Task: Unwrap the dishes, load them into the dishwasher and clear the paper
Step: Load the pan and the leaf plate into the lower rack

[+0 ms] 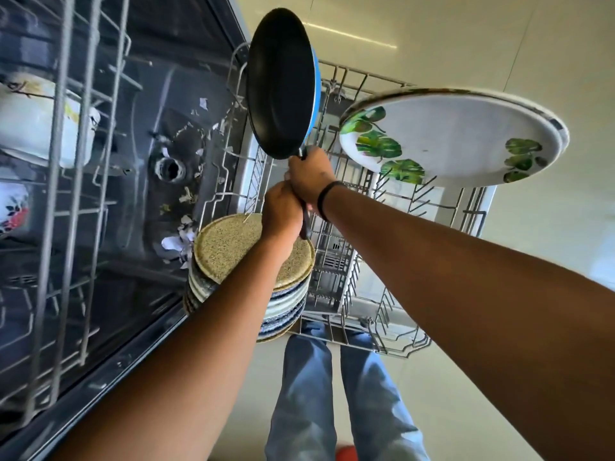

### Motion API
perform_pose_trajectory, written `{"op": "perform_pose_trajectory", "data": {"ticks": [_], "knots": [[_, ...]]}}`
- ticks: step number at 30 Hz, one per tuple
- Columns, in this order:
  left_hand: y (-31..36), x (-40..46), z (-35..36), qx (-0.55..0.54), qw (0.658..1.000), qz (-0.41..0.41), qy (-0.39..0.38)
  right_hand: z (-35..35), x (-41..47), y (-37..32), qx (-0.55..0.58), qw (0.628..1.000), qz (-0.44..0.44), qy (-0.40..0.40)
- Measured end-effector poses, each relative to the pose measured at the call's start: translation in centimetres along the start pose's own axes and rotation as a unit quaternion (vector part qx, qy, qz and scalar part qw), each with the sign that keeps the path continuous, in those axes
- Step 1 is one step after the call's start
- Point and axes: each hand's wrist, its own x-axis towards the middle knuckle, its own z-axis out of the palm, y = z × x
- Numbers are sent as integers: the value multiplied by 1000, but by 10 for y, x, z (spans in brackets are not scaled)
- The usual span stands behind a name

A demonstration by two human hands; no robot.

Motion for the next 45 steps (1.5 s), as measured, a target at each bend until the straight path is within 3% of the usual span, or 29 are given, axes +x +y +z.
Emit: {"op": "perform_pose_trajectory", "data": {"ticks": [3, 5, 8, 11, 14, 17, 21, 24, 28, 35, 45], "knots": [[-1, 3, -10, 59, 997, 34, -39, -17, -3, 7, -18, 1000, -7, -6], [1, 11, -19, 46, 998, 48, 1, -34, -8, 19, -63, 997, -38, -17], [13, 26, -35, -91, 993, 33, 75, -58, -12, 41, -123, 988, -87, -28], [27, 40, -50, -288, 955, -37, 58, -82, -7, 54, -149, 981, -119, -20], [39, 44, -52, -335, 940, -47, 38, -106, -3, 64, -179, 975, -131, -26], [47, 47, -48, -314, 947, -61, 23, -131, 2, 81, -240, 959, -149, -26], [46, 43, -33, -193, 976, -85, -54, -160, 3, 94, -282, 949, -141, -7], [41, 41, -17, -184, 973, -114, -74, -174, 10, 102, -294, 948, -123, 13], [35, 43, 1, -219, 965, -136, -58, -181, 24, 107, -297, 948, -97, 51], [34, 39, 13, -210, 967, -141, -33, -175, 17, 115, -395, 914, -87, 17], [28, 35, 20, -227, 963, -144, -20, -161, 15, 129, -350, 934, -60, 43]]}}
